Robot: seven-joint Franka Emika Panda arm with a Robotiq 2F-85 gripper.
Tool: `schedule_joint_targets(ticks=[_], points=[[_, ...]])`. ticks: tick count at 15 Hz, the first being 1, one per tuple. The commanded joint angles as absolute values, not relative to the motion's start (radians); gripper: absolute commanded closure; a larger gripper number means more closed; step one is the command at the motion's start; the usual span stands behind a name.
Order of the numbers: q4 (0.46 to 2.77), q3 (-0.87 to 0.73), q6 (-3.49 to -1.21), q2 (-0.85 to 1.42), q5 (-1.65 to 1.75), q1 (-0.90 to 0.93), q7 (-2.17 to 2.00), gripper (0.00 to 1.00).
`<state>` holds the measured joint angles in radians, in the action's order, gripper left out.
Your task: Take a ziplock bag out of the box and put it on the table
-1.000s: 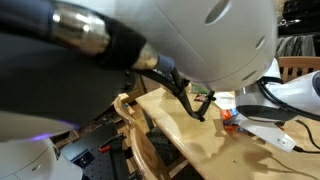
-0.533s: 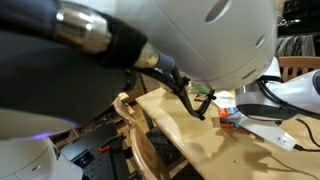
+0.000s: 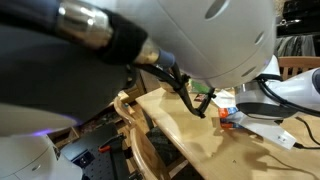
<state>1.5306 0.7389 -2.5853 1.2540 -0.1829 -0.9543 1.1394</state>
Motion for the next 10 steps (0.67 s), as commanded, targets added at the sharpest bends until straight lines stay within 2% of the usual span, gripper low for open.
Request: schedule_joint_targets(ticks=[1,4,5,6,9,10], points=[[1.54,0.724,-2.559,1.221,-0.218,-0.938,1.163,0.0],[1.541,0.717,-2.559,1.219,-0.217,-0.925,1.155,0.0],[1.547,0.718,-2.563,1.217,-0.216,-0.923,1.16,0.07],[1.552,0.717,-2.567,1.215,-0.215,-0.92,1.16,0.26],[1.553,0.716,-2.569,1.212,-0.215,-0.909,1.16,0.51],[1.554,0.713,-2.573,1.21,-0.213,-0.905,1.16,0.18]])
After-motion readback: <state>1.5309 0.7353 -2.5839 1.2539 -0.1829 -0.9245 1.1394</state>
